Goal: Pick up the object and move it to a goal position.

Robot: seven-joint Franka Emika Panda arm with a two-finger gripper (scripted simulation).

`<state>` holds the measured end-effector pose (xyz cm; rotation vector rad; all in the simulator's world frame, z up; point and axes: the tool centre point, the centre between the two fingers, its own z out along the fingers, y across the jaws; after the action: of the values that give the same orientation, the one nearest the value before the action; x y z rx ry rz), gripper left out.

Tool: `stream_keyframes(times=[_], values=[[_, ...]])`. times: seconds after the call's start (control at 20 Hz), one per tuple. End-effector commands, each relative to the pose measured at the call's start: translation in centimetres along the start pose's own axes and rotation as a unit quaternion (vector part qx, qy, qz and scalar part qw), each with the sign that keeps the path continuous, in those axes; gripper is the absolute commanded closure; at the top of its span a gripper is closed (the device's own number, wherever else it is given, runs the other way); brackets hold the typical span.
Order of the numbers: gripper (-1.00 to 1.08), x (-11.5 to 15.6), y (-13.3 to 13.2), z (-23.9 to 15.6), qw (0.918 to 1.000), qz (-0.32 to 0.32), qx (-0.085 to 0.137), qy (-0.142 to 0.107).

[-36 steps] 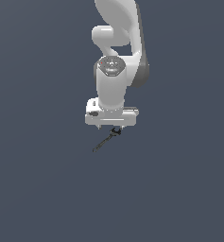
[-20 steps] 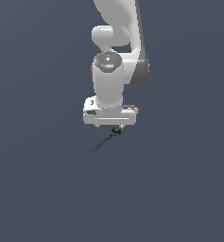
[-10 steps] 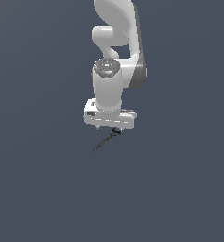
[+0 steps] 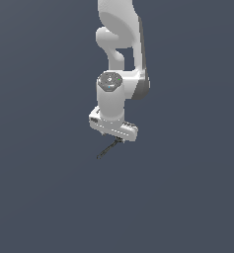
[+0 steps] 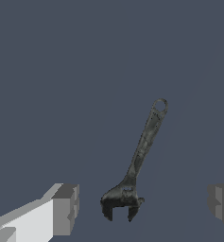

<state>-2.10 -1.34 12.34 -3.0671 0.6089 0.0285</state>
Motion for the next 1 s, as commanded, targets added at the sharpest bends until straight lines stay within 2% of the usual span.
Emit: stream_keyframes(times=[0.0, 0.2, 0.5, 0.95], values=[[-0.92, -0.2, 0.3, 1.1, 0.9993, 0.038, 0.000, 0.001], [-0.92, -0.7, 1.0, 2.7, 0.9952, 0.098, 0.000, 0.003], [-0.92, -1.3, 1.9, 4.7, 0.9844, 0.176, -0.001, 0.007], [-0.92, -1.8, 2.7, 6.3, 0.9706, 0.240, -0.002, 0.011]])
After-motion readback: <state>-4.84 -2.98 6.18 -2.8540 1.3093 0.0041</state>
